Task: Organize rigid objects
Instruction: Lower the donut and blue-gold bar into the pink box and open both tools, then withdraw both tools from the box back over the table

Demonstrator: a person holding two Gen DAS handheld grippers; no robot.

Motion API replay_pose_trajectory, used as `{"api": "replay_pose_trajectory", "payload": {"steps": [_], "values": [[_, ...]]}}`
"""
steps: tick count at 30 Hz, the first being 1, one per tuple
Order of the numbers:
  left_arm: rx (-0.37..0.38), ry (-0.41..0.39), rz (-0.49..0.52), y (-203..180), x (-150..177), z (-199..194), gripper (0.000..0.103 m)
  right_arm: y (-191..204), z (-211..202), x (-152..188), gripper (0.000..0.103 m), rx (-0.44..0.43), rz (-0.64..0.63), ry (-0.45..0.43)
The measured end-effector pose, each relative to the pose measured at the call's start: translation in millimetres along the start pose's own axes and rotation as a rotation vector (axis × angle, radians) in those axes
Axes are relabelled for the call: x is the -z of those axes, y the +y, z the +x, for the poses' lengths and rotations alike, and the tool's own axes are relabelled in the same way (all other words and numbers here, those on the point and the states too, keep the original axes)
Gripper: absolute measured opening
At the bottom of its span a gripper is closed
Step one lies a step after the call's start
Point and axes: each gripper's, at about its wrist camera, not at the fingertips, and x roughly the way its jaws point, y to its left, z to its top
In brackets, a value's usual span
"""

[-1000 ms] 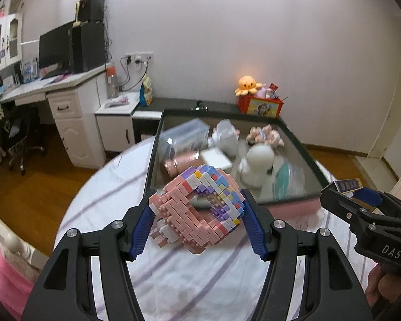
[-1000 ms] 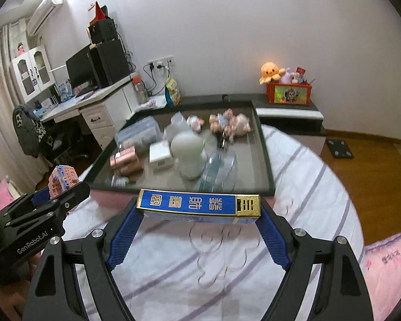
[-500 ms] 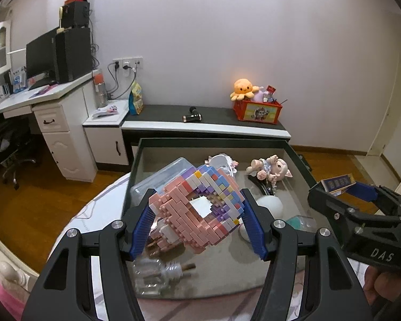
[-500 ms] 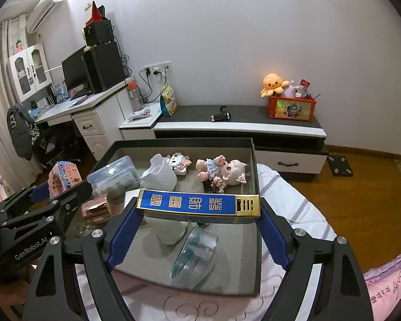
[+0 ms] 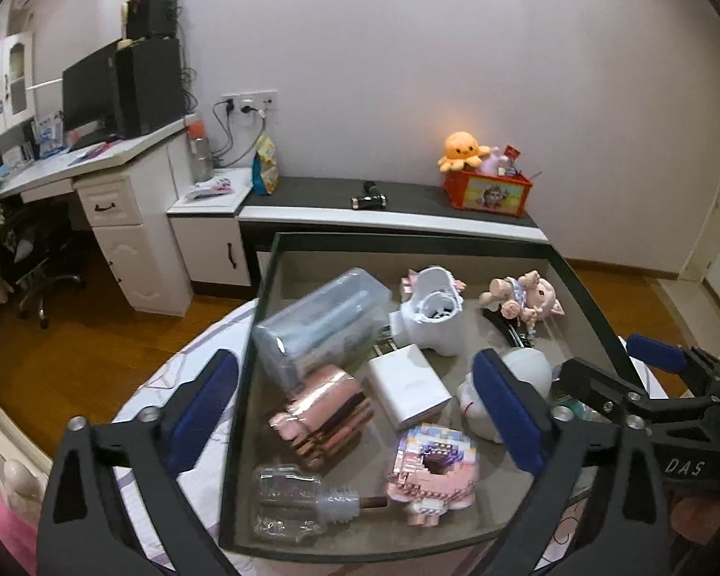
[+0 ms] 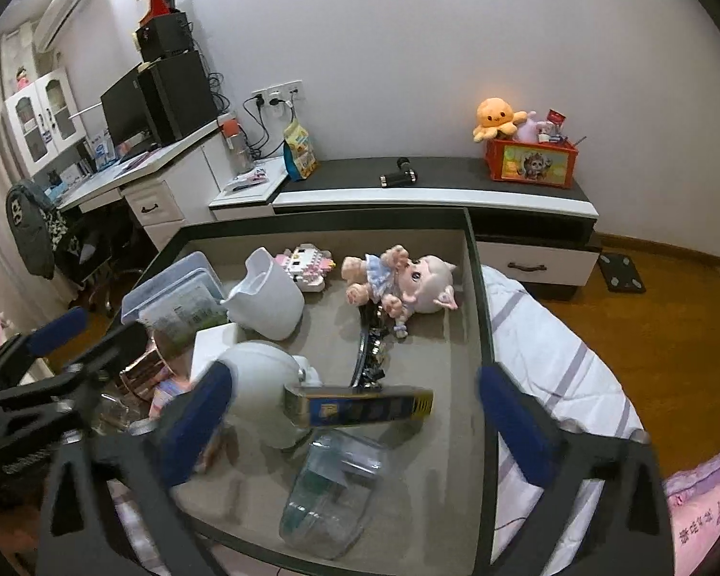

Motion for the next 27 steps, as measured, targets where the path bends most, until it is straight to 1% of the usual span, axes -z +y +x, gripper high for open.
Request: {"api": "replay_pose_trajectory", "payload": {"steps": [6, 10, 15, 21, 27], "values": [[-0.019, -0.023, -0.008, 7, 5, -23, 0.103, 6, -19, 5, 0.103, 0.02, 0.015, -0.023], [-0.022, -0.039, -0.012, 10, 12, -45, 0.103, 11, -39, 9, 0.103, 0.026, 0.022, -0.047], [-0.025, -0.056, -0.008, 9, 22, -77, 0.103, 17, -72, 22, 0.103, 0.04, 0.03, -0.085], [-0.008, -0.079, -0.006, 5, 39, -120, 0.103, 20, -113, 44, 0.103, 0.059, 0.052, -0.117], [0.002, -0.093, -0.004, 2, 56, -155, 0.103, 26, -155, 63, 0.103, 0.079, 0.04, -0.154]]}}
